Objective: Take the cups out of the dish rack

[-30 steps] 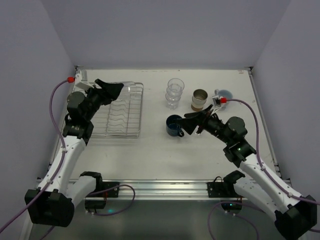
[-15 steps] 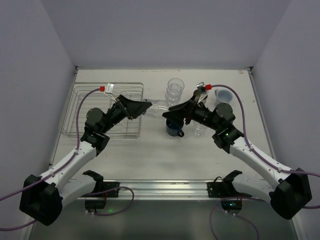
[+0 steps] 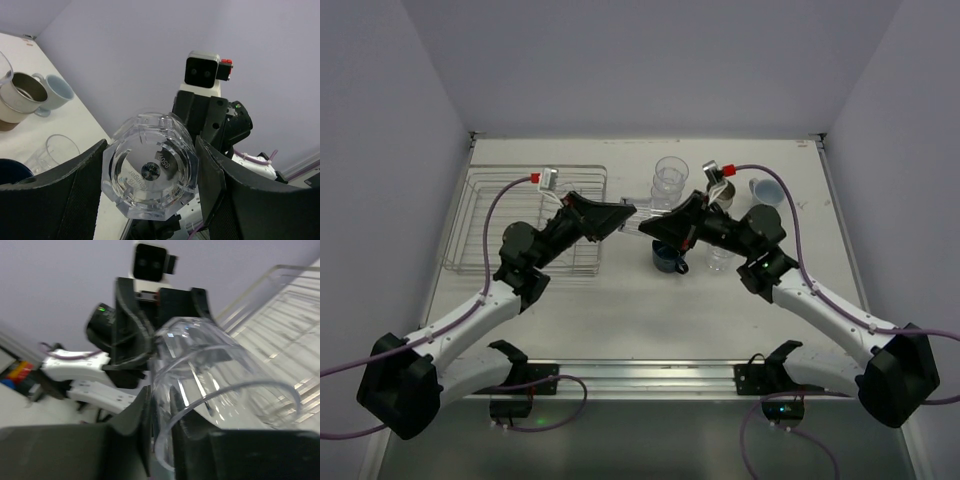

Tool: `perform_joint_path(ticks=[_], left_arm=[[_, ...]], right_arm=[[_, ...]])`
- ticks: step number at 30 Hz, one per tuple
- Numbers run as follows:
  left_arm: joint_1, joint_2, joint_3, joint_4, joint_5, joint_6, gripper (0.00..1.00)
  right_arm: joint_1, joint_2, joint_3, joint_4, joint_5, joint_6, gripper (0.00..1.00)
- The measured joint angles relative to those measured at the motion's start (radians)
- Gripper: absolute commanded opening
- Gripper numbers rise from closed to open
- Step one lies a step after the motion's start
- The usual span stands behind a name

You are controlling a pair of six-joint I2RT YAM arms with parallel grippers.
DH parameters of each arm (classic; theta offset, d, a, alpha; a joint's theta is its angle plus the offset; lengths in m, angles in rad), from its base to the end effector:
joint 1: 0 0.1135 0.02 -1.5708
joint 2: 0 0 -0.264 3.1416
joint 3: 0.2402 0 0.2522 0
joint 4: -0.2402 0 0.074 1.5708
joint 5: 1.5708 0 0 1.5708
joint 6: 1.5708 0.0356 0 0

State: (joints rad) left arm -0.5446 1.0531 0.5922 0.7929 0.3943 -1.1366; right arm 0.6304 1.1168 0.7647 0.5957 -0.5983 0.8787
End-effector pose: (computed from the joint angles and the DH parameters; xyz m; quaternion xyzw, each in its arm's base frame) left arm 0.1952 -0.1342 0.3225 -0.0135 0.5911 -0.6707 0.4479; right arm 0.1943 0.1666 0.3475 -0.1575 0.6128 0.6479 0.4241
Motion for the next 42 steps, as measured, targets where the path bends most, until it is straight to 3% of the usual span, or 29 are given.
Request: perform_joint_path(ticks=[1,2,4,5,6,10,16,20,25,31,42], left_arm=[[0.000,0.000,0.000,0.002,-0.008,-0.006,0.50],[0.000,-0.001,0.000,0.001,-0.009,-0.007,0.67],[-0.002,-0.010,0.005,-0.010,-0.008,0.004,0.82],[-0.005,-0.020,0.012,-0.042,-0.009,0.029,0.95],[-0.007,-0.032,0.026,-0.094,-0.013,0.065,0.99],[-0.009,-0.103,0.127,-0.343,-0.067,0.220,1.00],[-0.008,-0.245,0.313,-0.740,-0.227,0.527,1.00],[-0.008,-0.344,0.307,-0.902,-0.290,0.681,1.00],[-0.008,-0.446,0.177,-0.993,-0.377,0.793,1.00],[-0.008,-0.432,0.134,-1.055,-0.396,0.875,1.00],[-0.008,-0.507,0.133,-1.069,-0.422,0.898,1.00]], right_arm=[[-0.001,0.000,-0.004,0.019,-0.007,0.017,0.01],[0.000,0.000,-0.007,0.040,-0.012,0.025,0.00],[0.002,-0.014,-0.016,0.057,-0.014,0.030,0.00],[0.004,-0.022,-0.019,0.051,-0.011,0.019,0.00],[0.004,-0.029,-0.019,0.019,-0.001,0.003,0.00],[0.005,-0.098,-0.018,-0.163,0.063,-0.091,0.00],[-0.015,-0.188,0.126,-0.665,0.269,-0.321,0.00],[-0.051,-0.155,0.276,-0.966,0.487,-0.443,0.00],[-0.100,-0.023,0.389,-1.233,0.711,-0.549,0.00],[-0.121,0.149,0.439,-1.408,0.785,-0.604,0.00],[-0.121,0.378,0.539,-1.479,0.809,-0.647,0.00]])
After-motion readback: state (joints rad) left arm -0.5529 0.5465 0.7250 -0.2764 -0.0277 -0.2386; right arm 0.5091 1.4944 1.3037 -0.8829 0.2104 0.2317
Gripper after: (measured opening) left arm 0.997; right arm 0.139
